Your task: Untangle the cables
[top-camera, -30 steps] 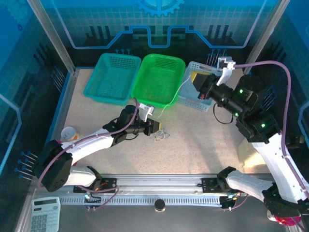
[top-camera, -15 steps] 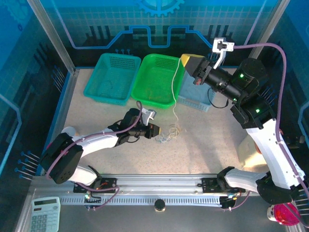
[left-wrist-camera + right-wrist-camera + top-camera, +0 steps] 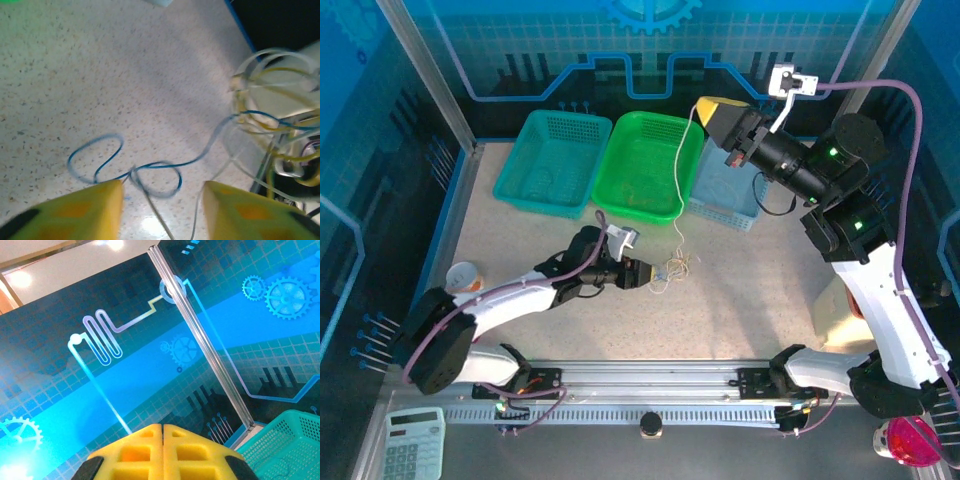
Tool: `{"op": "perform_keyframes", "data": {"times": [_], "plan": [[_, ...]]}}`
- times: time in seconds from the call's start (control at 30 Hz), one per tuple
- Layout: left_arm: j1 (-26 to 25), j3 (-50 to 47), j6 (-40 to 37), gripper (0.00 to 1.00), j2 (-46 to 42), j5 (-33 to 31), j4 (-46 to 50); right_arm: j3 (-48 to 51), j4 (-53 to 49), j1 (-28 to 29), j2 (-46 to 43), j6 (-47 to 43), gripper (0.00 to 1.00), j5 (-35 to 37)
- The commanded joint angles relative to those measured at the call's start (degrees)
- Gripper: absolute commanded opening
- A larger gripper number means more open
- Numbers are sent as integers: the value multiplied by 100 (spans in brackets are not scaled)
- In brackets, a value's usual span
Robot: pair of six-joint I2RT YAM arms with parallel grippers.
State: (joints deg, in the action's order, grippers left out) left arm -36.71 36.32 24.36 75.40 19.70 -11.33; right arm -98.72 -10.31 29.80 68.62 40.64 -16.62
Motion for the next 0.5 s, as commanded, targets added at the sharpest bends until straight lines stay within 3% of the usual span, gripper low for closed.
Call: {"op": "perform_keyframes", "data": {"times": [0.0, 0.2, 0.47], "plan": [[-26, 11, -236, 57, -559, -105, 525, 0, 329, -54, 2, 93, 0, -82], [-36, 293, -366, 70, -956, -64, 804, 85, 466, 29, 24, 165, 0, -111], [-38, 864, -606, 81, -524, -209, 688, -34, 486, 308, 167, 144, 0, -115]]}}
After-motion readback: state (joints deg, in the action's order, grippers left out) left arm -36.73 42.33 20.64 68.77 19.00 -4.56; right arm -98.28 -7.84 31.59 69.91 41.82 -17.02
